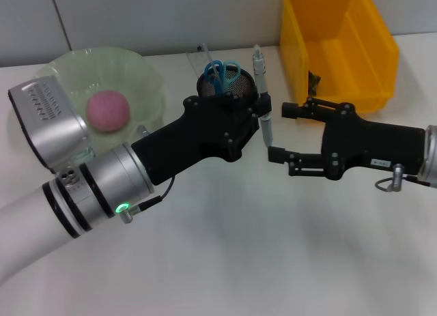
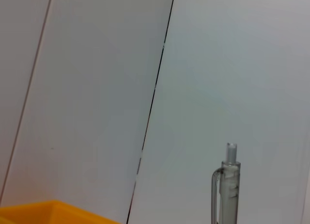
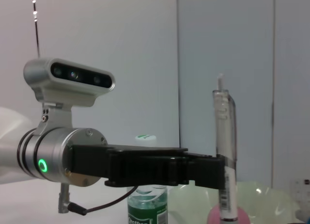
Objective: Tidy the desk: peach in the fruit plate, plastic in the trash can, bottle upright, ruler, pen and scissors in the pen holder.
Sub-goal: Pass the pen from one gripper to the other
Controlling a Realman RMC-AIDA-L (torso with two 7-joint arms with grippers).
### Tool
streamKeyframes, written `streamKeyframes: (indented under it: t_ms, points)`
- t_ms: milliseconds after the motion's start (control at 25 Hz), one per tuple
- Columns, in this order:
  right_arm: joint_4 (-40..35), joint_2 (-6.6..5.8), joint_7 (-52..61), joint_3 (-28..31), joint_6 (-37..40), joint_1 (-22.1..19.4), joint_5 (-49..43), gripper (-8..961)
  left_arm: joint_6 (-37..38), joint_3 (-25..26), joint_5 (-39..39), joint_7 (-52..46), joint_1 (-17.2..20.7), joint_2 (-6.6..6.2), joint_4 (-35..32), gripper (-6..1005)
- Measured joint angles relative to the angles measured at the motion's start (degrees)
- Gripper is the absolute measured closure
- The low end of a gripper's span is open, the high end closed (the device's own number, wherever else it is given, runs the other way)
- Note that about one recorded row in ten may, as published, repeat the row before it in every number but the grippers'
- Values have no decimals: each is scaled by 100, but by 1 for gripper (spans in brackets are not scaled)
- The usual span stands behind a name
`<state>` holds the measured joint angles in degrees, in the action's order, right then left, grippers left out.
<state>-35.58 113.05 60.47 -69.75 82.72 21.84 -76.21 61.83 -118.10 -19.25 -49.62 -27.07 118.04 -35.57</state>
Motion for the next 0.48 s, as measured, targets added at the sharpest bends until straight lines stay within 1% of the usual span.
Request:
streamKeyframes:
  t_ms: [160, 480]
  points:
    - [-185, 117, 0, 66, -106, -34, -120, 183, 83, 139, -218, -66, 34, 10, -9, 849]
    - [-209, 180, 0, 39, -140, -6, -182, 202, 92, 158, -259, -45, 1, 28, 9, 849]
